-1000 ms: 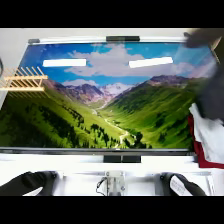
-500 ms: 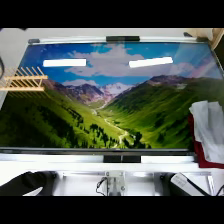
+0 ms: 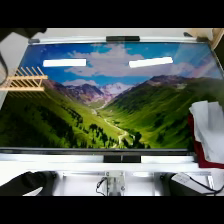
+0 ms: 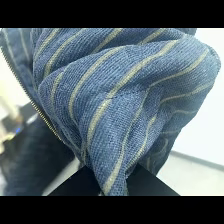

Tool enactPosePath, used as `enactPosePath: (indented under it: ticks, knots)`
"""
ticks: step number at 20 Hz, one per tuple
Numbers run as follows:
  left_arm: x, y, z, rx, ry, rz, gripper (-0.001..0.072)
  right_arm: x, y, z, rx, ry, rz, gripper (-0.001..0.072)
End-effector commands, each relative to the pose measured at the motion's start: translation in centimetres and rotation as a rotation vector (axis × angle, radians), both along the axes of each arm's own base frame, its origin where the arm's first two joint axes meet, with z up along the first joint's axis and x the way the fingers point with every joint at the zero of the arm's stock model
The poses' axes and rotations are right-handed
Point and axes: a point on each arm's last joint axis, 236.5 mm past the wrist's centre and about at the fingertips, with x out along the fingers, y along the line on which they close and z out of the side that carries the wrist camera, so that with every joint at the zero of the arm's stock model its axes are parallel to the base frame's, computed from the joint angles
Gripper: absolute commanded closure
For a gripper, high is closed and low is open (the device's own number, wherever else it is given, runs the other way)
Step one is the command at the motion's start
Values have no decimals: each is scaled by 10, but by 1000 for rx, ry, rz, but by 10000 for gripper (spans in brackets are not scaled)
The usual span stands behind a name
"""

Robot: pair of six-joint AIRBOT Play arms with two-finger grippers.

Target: Fold the shirts.

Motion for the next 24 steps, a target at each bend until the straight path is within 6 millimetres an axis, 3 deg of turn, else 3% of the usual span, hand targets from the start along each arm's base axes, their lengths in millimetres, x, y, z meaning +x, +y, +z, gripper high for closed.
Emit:
enactPosePath:
  ticks: [1, 6, 11, 20, 24]
  knots:
    - [1, 1, -9, 20, 32, 7, 108, -20, -28, -7, 6, -22, -66, 626]
    - [1, 1, -9, 20, 31, 7, 113, -31, -50, -22, 25, -6, -107, 626]
    - [1, 1, -9, 20, 31, 7, 113, -38, -58, -7, -35, -46, -130, 626]
    - [1, 1, -9, 19, 32, 6, 114, -112, -105, -29, 7, -64, -287, 626]
    - [1, 1, -9, 19, 33, 4, 114, -130, -112, -14, -50, -129, -304, 626]
